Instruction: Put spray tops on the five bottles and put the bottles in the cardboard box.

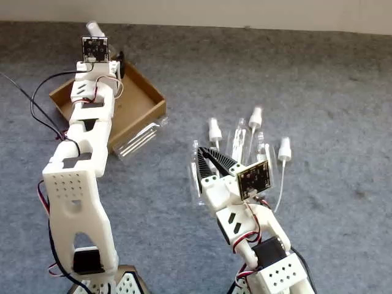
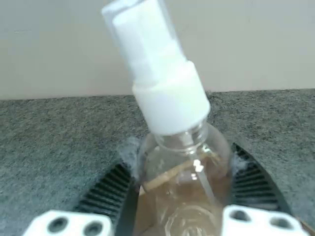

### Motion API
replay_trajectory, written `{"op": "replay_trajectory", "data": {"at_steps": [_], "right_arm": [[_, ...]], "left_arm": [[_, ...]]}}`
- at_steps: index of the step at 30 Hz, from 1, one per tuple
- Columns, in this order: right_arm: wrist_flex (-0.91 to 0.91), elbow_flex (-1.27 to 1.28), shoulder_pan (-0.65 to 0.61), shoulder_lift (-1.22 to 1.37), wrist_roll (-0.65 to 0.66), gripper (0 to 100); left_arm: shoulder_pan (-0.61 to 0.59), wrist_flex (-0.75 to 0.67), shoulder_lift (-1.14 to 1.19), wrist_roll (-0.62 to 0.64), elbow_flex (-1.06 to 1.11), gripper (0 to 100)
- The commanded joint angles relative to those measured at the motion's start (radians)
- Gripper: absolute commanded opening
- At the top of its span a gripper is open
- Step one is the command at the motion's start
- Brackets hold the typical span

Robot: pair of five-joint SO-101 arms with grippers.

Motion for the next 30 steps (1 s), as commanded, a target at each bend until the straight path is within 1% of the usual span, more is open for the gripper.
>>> {"op": "replay_trajectory", "data": {"at_steps": [1,6,10,13,19,23,30], "right_arm": [[0.008,0.130,0.013,-0.010,0.011,0.5],[0.008,0.130,0.013,-0.010,0.011,0.5],[0.008,0.127,0.013,-0.010,0.011,0.5],[0.008,0.125,0.013,-0.010,0.011,0.5],[0.008,0.125,0.013,-0.010,0.011,0.5],[0.008,0.125,0.013,-0.008,0.011,0.5],[0.010,0.125,0.015,-0.005,0.011,0.5]], "left_arm": [[-0.010,0.040,-0.019,-0.003,-0.050,18],[-0.010,0.046,-0.019,-0.003,-0.050,24],[-0.010,0.049,-0.019,-0.003,-0.048,27],[-0.008,0.095,-0.021,-0.003,-0.051,29],[-0.010,0.110,-0.042,-0.003,-0.047,29],[-0.004,0.152,-0.128,-0.003,0.012,29],[-0.008,0.160,-0.271,-0.008,0.131,29]]}}
